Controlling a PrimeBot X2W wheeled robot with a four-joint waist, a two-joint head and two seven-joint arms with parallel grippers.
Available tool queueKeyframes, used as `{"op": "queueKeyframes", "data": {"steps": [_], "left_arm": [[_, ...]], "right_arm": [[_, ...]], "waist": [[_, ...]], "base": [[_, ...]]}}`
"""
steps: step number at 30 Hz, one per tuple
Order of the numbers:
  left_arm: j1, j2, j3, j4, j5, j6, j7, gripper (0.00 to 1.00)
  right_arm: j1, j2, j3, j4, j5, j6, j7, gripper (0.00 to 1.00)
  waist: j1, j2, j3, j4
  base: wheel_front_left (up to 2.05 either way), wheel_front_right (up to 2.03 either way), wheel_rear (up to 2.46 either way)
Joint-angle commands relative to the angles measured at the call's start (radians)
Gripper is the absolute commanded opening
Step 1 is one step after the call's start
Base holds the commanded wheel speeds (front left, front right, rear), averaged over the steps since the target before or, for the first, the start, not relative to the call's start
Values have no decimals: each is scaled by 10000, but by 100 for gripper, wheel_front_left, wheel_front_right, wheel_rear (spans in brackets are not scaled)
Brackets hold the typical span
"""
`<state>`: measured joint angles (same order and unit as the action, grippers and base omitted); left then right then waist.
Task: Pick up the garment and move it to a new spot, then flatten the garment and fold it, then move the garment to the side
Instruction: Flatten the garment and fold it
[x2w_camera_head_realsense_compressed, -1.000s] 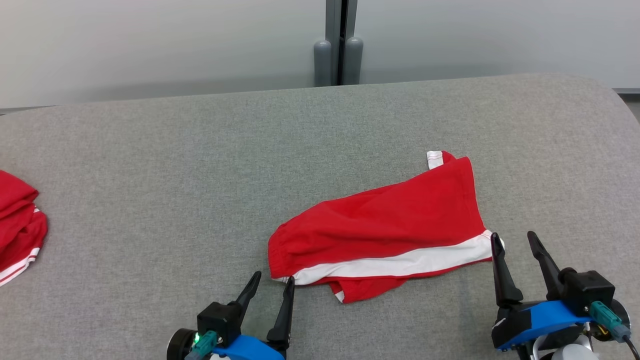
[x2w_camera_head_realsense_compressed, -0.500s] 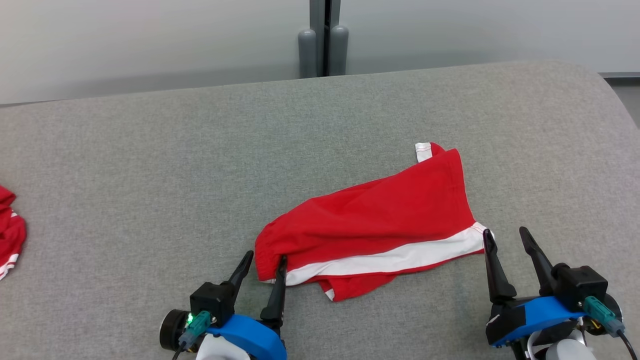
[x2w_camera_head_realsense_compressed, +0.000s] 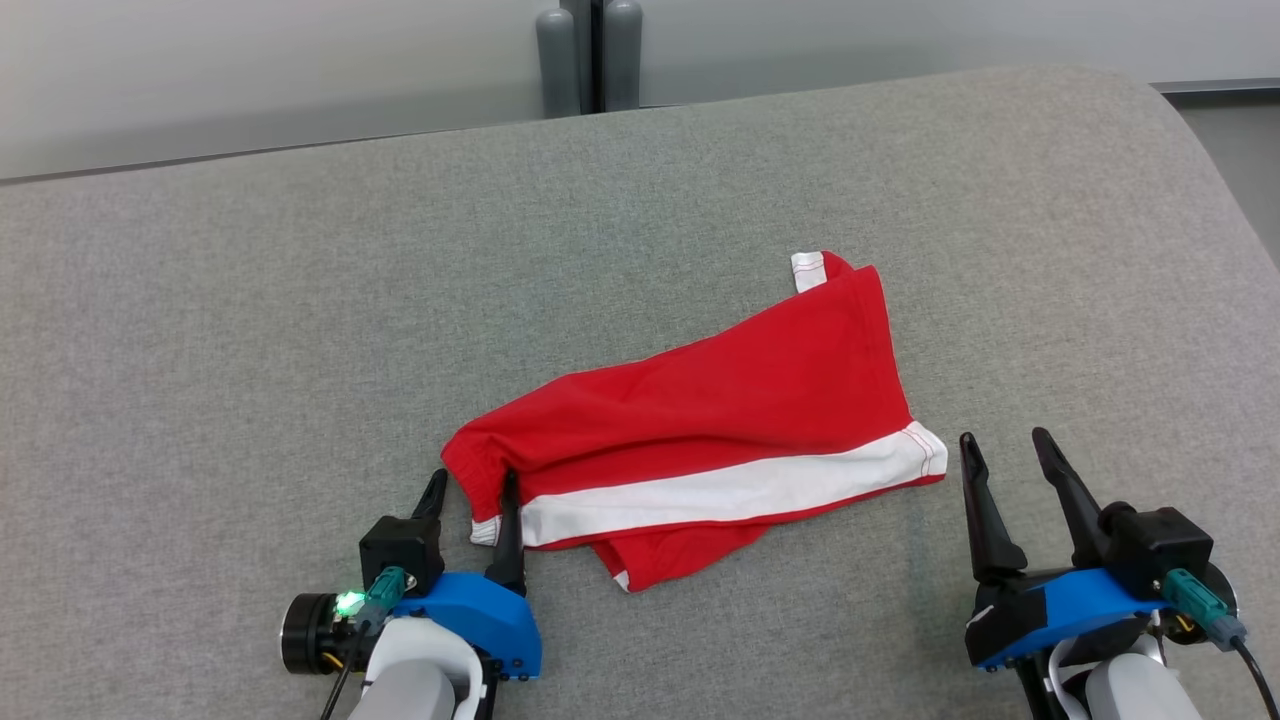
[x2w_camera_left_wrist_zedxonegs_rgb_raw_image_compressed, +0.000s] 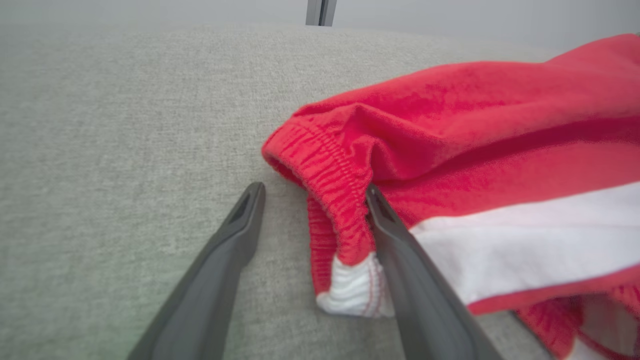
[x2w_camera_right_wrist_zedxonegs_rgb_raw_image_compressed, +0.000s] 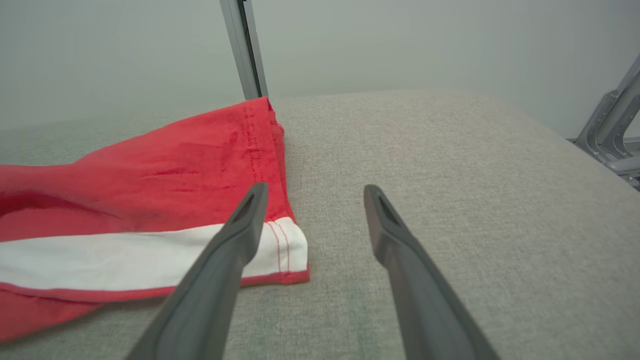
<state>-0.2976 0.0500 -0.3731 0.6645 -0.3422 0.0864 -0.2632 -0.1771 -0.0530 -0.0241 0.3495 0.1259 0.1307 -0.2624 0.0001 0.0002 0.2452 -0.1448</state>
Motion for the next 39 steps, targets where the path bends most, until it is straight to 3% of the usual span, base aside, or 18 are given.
{"op": "queueKeyframes", "data": {"steps": [1, 5, 19, 27, 39], "left_arm": [[-173, 7, 79, 145, -41, 169, -24, 100], [46, 18, 188, 149, -56, 229, -25, 100], [1819, 5, 572, -1681, -16, -689, -27, 100], [2205, 5, 602, -1812, -70, -1149, -25, 100], [1384, 7, 609, -1077, -198, -1643, -27, 100]], "right_arm": [[-49, -34, -43, 49, 81, 2, -36, 100], [85, -27, -172, 113, 70, 2, -34, 100], [676, 10, -227, 221, 165, 2, -34, 100], [798, 13, -98, 162, 247, 2, -34, 100], [409, 13, -150, 76, 70, 2, -36, 100]], "waist": [[-1, -2, -25, -22], [-1, -2, -251, 57], [-1, -2, -1461, 770], [-1, -2, -1517, 774], [-1, -2, -921, 433]], "base": [[0, 0, 0], [0, 0, 0], [0, 0, 0], [0, 0, 0], [0, 0, 0]]}}
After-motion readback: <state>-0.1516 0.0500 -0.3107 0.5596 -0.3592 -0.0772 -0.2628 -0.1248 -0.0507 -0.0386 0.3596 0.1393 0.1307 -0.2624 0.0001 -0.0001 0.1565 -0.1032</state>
